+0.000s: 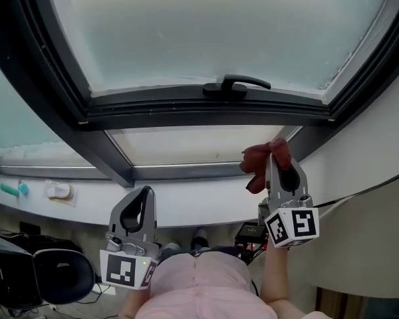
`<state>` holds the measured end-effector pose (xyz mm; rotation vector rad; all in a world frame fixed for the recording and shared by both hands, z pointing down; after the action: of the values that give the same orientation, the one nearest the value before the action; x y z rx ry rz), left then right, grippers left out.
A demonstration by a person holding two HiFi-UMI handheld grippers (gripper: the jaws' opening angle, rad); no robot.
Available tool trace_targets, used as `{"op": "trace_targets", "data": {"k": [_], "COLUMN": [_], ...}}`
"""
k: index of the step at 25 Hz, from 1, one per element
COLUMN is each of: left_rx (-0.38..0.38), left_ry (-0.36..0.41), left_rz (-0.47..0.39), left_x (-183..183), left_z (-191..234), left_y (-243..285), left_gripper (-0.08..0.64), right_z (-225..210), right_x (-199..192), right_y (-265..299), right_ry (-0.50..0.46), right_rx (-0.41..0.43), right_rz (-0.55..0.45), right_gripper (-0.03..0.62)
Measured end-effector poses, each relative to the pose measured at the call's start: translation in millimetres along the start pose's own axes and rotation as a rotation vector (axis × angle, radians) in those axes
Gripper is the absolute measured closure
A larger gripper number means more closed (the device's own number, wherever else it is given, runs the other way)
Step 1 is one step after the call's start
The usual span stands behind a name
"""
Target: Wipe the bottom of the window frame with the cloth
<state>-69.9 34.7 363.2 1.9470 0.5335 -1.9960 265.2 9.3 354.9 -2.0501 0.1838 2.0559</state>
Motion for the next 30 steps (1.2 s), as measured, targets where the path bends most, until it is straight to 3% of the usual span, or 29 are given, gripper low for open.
{"op": "trace_targets", "data": {"k": [9,17,23,30], "left_rx": [-0.016,-0.056,-0.067,-0.069], "left_ry": [0.003,0.031,-0.028,-0.02], "left_rz": [0.013,0.02,0.007,0.012], "left_x": [13.4,11.1,18.1,11.5], "left_z": [45.8,64.1,63.1,59.7], "left_y": [-57.6,-85.3,-94.9,-104.0], "left_gripper": [0.566,0.566,0.566,0.566], "right_z": [114.1,197.1,232.6,243.9], "right_x": [-1.8,1.4,8.1,-1.5], "right_y": [-25.4,-39.7,-47.2,-47.9], "right_ry": [0.001,-0.074,-0.051,-0.046], "right_rx": [0.054,0.149,0.205,0.254], "right_rz": [0.076,0.124,0.132,0.127], "right_gripper": [0.523,0.523,0.523,0.523]}}
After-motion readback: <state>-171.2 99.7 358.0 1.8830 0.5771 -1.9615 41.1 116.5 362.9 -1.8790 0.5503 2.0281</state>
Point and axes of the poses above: the fingertips, and each gripper's own axes: y forward along the fingers, z to its left, x out of its top, the point moved 10 cm from there along -y, backward along the fingers, and after that the axes turned 5 degrees about x, right-handed, at the moved point
